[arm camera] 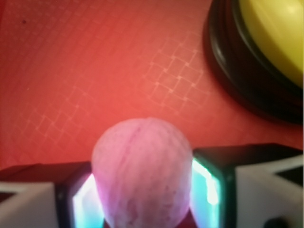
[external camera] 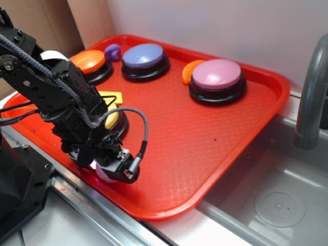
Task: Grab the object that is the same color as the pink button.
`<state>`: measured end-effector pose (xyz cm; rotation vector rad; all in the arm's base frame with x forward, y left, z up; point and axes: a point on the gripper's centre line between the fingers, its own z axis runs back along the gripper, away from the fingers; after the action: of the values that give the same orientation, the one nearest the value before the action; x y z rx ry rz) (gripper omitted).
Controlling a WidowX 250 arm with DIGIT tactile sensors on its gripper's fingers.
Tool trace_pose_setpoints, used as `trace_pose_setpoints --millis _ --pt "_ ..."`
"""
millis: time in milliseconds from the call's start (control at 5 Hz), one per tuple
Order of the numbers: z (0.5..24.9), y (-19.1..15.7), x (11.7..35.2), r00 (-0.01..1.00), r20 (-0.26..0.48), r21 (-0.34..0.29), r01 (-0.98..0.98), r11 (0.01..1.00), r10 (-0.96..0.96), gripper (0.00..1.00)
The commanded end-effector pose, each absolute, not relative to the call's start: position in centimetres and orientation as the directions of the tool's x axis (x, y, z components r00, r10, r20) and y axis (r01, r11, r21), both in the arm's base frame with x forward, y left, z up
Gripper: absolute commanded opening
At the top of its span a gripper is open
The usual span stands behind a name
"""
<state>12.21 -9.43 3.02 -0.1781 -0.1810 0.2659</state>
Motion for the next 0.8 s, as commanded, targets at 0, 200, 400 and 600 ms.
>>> trace_pose_setpoints --millis 0,200,400,600 --pt "8.8 -7.3 14.4 0.951 0.126 -0.16 -0.263 0.951 0.284 0.0" --pt "12.3 -5.3 15.9 0.948 0.116 -0.129 -0.281 0.951 0.296 0.0" --pt "15.9 -2.8 18.1 0.957 0.113 -0.123 -0.254 0.959 0.268 0.0" --pt "18.9 -1.1 19.8 0.956 0.146 -0.14 -0.236 0.962 0.256 0.0"
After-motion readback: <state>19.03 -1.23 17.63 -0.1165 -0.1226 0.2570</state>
